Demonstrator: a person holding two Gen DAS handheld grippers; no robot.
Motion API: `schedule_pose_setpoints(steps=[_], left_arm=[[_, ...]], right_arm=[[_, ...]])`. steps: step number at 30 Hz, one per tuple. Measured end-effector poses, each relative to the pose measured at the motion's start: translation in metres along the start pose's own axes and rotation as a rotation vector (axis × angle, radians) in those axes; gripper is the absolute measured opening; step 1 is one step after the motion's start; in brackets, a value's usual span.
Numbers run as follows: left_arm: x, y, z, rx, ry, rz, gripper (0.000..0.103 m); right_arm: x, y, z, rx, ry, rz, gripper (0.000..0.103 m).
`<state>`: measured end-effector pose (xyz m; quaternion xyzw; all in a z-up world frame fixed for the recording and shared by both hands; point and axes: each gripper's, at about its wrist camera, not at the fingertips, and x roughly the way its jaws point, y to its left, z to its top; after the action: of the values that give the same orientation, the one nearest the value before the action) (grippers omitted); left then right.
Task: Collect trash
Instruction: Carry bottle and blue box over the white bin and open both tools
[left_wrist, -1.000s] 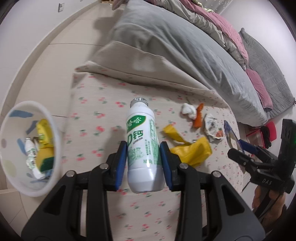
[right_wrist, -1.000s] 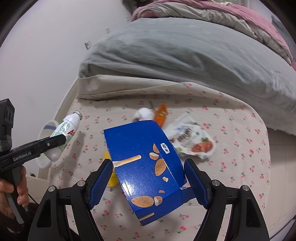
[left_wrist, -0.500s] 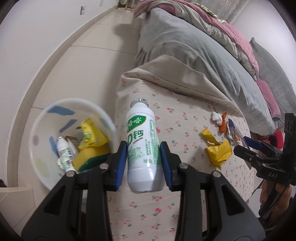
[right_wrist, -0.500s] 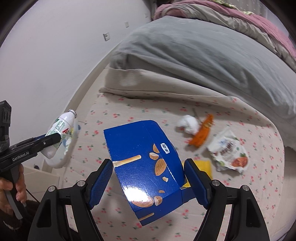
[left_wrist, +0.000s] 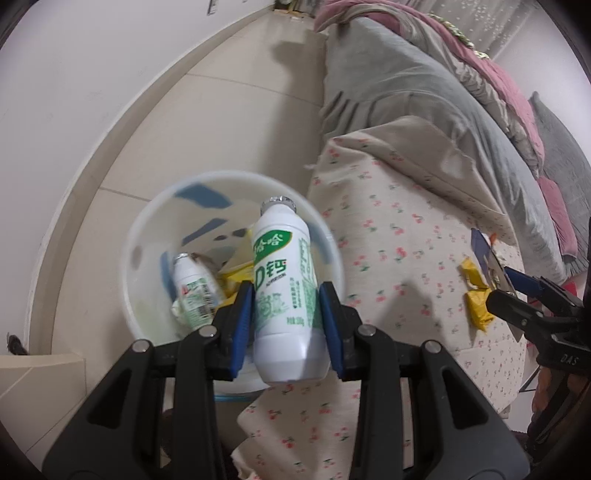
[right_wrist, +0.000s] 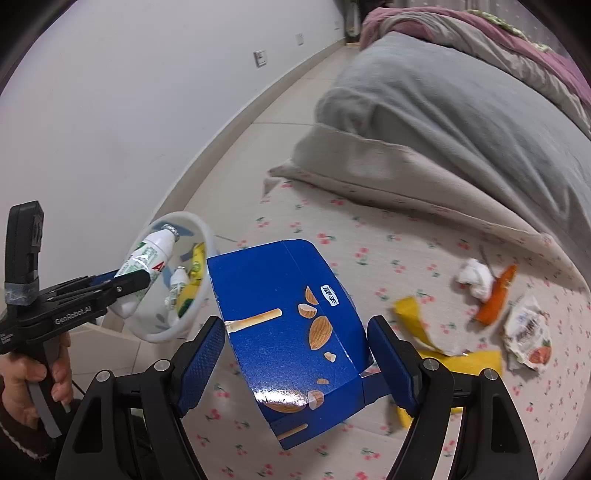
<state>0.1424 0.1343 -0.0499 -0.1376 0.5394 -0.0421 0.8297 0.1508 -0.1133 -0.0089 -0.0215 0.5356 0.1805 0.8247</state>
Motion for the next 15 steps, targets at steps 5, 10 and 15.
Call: schedule_pose_setpoints(steps=[5, 10, 15], left_arm=[[0.002, 0.020, -0.001, -0.033, 0.013, 0.011, 0.038], [0.000, 0.031, 0.002, -0.054, -0.010, 0.012, 0.047], [-0.011, 0.037, 0.004, -0.041, -0.042, 0.061, 0.068]], right_arm=[[0.014, 0.021, 0.005, -0.028, 0.016, 0.014, 0.081], [0.027, 0.032, 0.008, -0.045, 0.026, 0.026, 0.081], [0.034, 0.043, 0.010, -0.059, 0.029, 0.035, 0.081]])
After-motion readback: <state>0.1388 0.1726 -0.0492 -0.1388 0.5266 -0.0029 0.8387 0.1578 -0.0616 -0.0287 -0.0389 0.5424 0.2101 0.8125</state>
